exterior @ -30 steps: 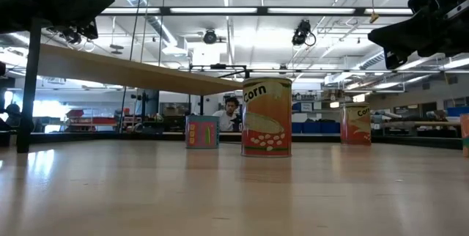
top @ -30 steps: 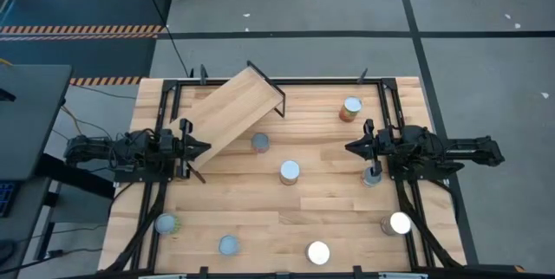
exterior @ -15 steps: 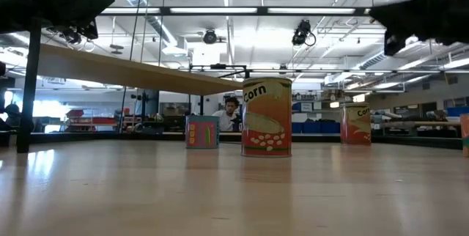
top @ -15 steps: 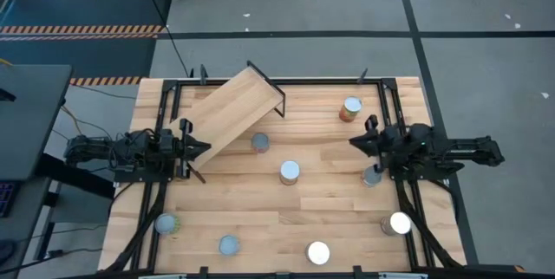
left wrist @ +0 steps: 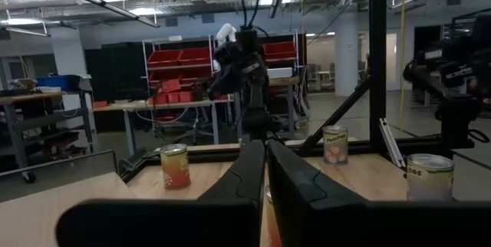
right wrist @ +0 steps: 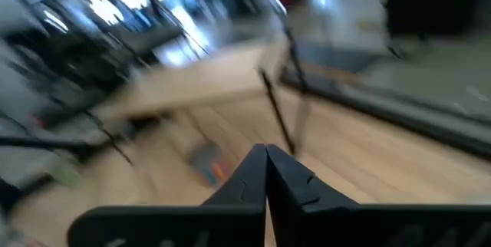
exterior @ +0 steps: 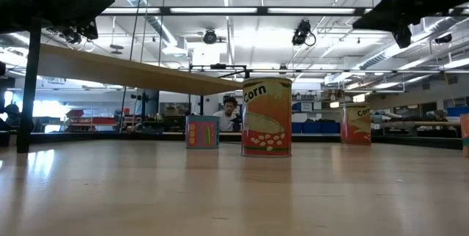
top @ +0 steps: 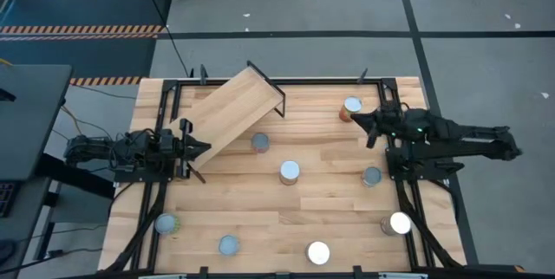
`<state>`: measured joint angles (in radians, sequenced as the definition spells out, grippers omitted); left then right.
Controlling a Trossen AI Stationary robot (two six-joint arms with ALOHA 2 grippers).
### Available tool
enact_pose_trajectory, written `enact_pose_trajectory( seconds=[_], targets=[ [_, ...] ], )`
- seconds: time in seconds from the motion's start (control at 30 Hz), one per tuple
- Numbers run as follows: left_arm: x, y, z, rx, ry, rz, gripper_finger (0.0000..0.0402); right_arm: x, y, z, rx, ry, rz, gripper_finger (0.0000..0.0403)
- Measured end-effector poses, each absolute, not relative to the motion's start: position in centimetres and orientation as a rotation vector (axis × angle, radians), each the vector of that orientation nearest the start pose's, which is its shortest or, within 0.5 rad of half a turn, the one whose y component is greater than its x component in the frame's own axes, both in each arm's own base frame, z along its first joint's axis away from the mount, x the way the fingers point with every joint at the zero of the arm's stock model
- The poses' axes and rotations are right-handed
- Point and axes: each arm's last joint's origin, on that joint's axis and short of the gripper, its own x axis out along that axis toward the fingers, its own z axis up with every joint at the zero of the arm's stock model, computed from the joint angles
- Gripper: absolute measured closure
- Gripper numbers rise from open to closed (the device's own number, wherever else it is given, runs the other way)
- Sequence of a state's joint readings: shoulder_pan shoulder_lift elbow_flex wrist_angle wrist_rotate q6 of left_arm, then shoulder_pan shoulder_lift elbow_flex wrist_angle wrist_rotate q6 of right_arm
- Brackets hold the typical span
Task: Pick and place cans onto a shelf
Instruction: Put the right large canned corn on the shelf
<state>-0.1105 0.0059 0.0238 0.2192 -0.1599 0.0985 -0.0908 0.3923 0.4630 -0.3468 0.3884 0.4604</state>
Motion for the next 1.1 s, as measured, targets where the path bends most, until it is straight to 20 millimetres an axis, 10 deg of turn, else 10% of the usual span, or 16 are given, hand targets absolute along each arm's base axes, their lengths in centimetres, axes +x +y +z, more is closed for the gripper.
enact_pose_trajectory(
  seconds=[0.3, 0.73, 1.1],
  targets=[
    [9.3, -0.6, 19.2, 0.066, -0.232, 0.06, 0.0377, 13.6, -4.7, 27.3, 0.475, 0.393, -0.68, 0.0317],
    [9.3, -0.6, 19.2, 0.066, -0.233, 0.061, 0.0377, 15.7, -9.7, 27.2, 0.444, 0.759, -0.779, 0.0025],
    [9.3, -0.6, 19.2, 0.066, -0.233, 0.061, 0.0377, 16.1, -14.1, 24.9, 0.518, 0.988, -0.866, 0.0022]
  ],
)
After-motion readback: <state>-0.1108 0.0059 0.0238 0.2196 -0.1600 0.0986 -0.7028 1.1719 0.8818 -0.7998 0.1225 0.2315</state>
